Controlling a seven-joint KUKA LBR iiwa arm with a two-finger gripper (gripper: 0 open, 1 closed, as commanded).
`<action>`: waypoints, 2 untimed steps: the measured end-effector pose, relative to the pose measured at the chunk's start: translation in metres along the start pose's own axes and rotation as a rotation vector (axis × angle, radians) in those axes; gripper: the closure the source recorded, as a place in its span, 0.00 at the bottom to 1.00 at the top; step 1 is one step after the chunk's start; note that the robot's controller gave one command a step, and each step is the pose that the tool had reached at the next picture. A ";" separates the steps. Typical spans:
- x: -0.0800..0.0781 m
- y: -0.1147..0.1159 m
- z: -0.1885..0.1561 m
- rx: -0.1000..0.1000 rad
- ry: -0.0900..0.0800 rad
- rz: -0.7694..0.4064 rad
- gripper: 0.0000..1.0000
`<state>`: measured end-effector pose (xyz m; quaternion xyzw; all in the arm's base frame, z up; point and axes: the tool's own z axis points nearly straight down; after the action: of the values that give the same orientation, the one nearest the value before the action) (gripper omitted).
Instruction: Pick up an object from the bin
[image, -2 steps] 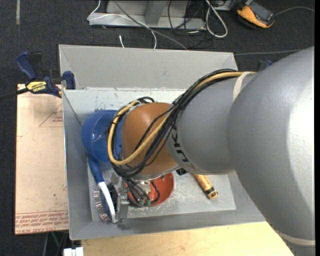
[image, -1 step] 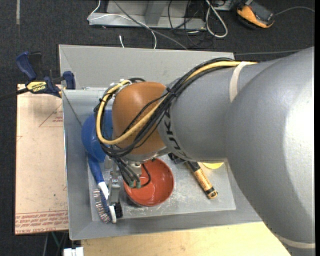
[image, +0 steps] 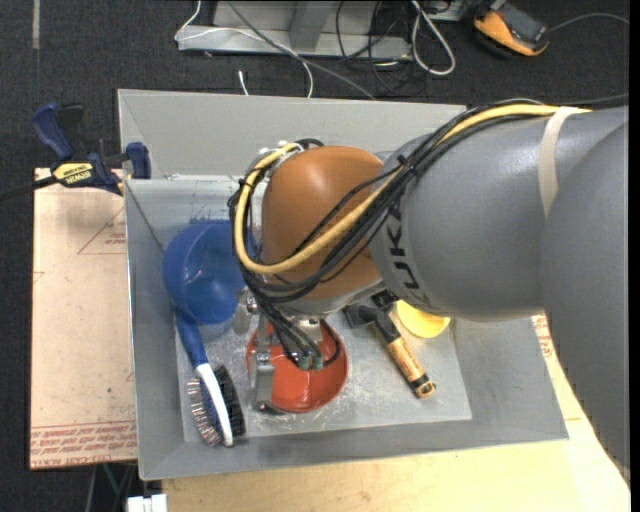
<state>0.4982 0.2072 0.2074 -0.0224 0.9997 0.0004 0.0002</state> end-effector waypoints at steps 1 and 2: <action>-0.007 0.011 0.017 -0.002 -0.004 0.006 0.00; -0.006 0.017 0.033 -0.001 0.002 -0.005 0.00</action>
Offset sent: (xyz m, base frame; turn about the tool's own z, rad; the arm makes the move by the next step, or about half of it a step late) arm 0.0075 0.0181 -0.0134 -0.2040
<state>0.5036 0.2243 0.1743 -0.0246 0.9997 0.0009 -0.0008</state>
